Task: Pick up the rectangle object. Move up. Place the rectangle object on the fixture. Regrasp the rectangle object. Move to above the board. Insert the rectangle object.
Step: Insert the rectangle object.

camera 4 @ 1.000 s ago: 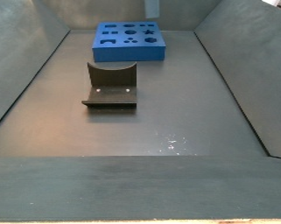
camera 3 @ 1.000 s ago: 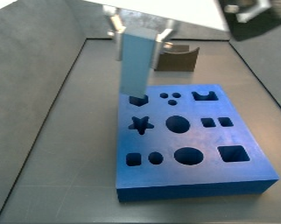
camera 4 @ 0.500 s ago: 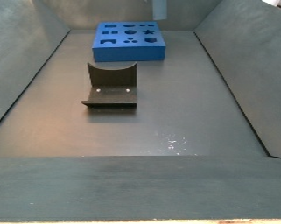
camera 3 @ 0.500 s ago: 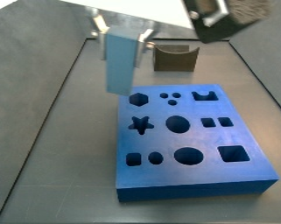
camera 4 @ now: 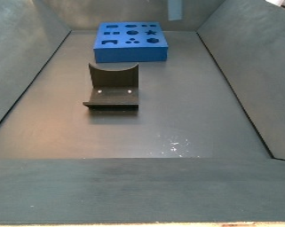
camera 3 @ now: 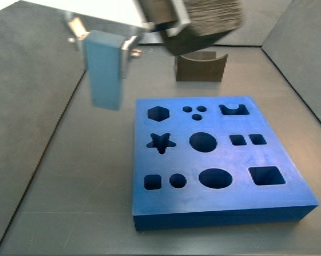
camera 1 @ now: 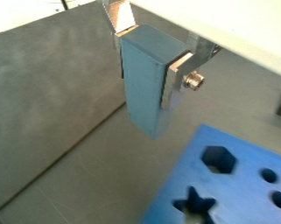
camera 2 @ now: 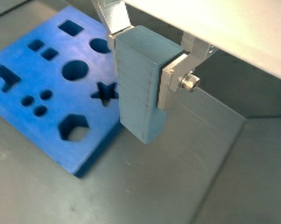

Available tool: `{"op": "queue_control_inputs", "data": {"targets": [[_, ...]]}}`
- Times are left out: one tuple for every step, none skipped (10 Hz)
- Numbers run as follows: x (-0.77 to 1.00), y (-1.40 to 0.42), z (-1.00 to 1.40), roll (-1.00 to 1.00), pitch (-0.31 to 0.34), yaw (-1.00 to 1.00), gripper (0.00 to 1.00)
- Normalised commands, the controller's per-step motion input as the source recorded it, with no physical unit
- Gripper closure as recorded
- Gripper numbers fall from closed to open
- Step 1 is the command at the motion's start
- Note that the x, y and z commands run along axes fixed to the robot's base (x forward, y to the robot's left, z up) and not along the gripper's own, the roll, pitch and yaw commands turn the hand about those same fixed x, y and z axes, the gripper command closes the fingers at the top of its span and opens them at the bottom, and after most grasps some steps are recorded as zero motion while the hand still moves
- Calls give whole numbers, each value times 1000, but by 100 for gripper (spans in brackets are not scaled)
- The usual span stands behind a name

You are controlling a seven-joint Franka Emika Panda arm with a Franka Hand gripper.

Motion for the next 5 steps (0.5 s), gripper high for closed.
{"op": "queue_control_inputs", "data": {"targets": [[-146,14,0,-106,0,17,100],[23,0,0,0,0,0,100],[160,0,0,0,0,0,100],[414,-97,0,20,0,0,100],[671,-123,0,0,89,0,100]]}}
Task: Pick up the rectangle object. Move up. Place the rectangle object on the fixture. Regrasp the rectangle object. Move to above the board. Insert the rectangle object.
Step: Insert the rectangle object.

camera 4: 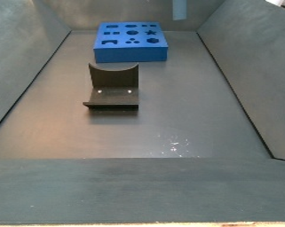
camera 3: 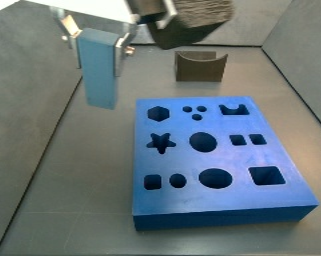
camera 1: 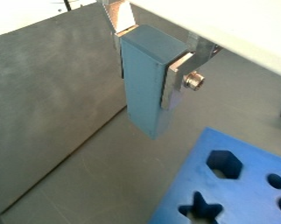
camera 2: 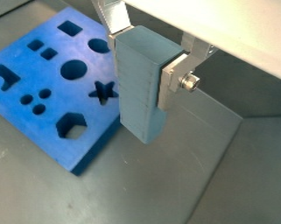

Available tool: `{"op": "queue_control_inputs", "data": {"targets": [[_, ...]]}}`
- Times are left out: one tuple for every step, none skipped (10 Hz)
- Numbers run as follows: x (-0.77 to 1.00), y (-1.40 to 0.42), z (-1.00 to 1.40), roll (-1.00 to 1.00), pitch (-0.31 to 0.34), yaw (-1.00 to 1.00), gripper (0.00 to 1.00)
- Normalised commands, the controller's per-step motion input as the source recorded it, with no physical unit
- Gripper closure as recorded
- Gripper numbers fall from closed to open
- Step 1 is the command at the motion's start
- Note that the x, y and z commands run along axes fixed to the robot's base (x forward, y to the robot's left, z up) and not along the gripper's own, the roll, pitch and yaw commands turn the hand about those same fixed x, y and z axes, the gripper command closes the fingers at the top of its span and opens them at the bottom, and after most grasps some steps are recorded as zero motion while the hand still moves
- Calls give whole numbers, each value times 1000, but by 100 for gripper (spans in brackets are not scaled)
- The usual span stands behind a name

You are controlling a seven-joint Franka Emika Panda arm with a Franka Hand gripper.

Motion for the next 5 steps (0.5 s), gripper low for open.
{"op": "queue_control_inputs", "data": {"targets": [[734,-180,0,37,106,0,100],[826,-191,0,51,129,0,100],[860,-186,0,26,146,0,100],[889,-220,0,0,174,0,100],[817,-146,0,0,134,0,100]]}}
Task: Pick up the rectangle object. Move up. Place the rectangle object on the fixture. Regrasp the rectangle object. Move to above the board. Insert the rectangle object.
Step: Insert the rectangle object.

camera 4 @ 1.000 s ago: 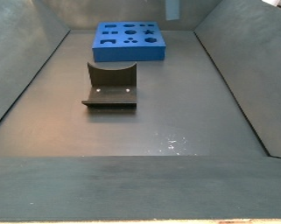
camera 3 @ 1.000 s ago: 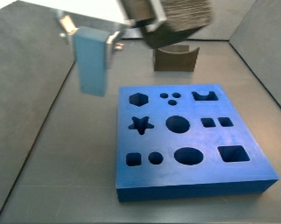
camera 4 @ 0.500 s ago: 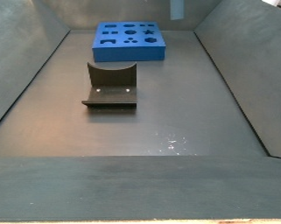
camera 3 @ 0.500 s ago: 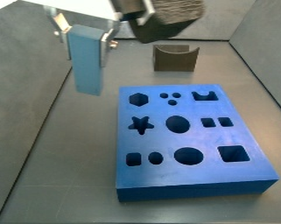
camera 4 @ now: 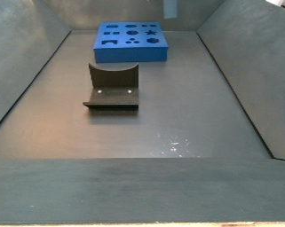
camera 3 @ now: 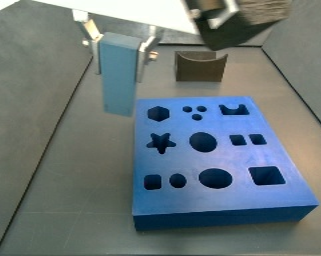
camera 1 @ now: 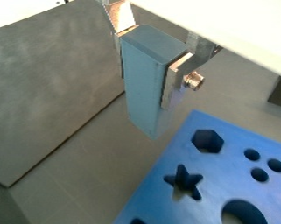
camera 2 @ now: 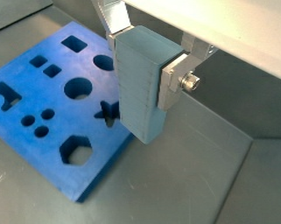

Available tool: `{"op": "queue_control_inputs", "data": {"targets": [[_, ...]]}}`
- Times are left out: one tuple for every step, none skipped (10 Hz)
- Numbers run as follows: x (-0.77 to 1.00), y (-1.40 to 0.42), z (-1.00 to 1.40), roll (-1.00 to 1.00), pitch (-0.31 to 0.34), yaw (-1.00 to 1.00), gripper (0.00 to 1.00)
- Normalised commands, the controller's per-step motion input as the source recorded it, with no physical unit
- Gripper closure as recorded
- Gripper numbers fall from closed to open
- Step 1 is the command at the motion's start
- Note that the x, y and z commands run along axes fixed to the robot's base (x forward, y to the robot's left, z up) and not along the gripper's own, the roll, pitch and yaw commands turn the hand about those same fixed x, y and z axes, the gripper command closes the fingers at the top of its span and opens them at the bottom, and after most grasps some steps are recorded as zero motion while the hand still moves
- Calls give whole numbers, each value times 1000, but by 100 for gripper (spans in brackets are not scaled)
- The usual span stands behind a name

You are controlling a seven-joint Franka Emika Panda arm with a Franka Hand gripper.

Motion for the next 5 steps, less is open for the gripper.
{"op": "queue_control_inputs", "data": {"targets": [[714,-143,0,-89,0,0,100],[631,-163,0,-9,-71,0,100],[606,-163,0,0,-143,0,100],[651,-177,0,0,-154,0,100],[649,-143,0,0,-266,0,100]]}}
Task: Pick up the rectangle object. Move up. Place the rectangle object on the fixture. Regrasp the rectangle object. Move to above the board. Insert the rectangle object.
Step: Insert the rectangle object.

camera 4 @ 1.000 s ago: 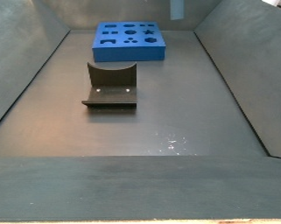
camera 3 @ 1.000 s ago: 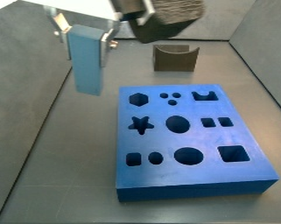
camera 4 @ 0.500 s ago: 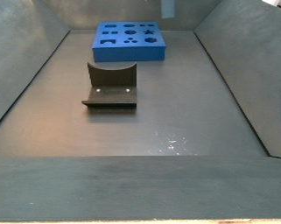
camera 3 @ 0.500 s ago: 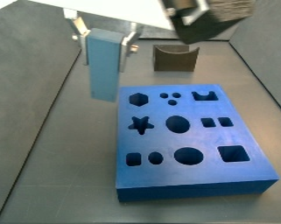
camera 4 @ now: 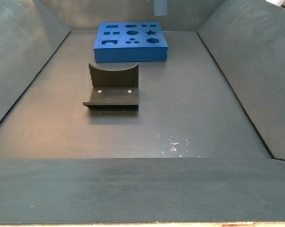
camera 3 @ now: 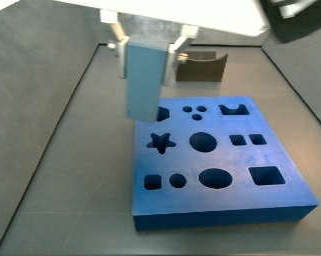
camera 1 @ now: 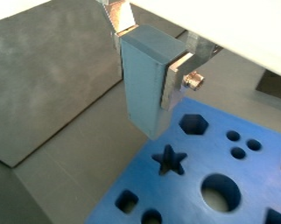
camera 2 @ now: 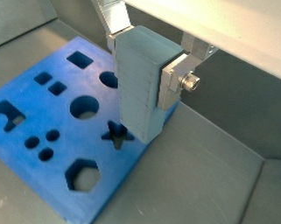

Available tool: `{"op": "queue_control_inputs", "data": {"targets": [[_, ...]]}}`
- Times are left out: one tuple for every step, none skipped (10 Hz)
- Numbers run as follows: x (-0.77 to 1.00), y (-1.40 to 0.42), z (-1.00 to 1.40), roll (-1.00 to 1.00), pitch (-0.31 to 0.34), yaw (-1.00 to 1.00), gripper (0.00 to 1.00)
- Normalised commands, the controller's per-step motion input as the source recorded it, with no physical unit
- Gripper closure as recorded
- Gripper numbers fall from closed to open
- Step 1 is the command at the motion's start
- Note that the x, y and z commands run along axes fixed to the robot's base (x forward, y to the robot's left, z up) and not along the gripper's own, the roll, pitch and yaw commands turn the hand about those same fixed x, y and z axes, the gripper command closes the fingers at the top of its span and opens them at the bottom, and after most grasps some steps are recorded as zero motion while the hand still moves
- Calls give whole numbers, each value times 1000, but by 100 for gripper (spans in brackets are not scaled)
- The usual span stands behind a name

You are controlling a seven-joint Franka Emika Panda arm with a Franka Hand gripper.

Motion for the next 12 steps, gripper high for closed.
{"op": "queue_control_inputs", "data": {"targets": [[689,-134,0,29,-323,0,100],[706,-151,-6,66,-309,0,100],[800,-120,0,34,-263,0,100],[774,-86,-86,29,-217,0,100],[500,0,-249,0,-206,0,100],[86,-134,-26,6,46,9,100],[0,0,0,9,0,0,100],[-57,0,0,0,-9,0,100],[-40,0,0,0,0,-106,100],[0,166,337,-300,9,-331,100],[0,249,649,-323,106,-446,100],[-80,231,809,-94,303,-420,100]]}}
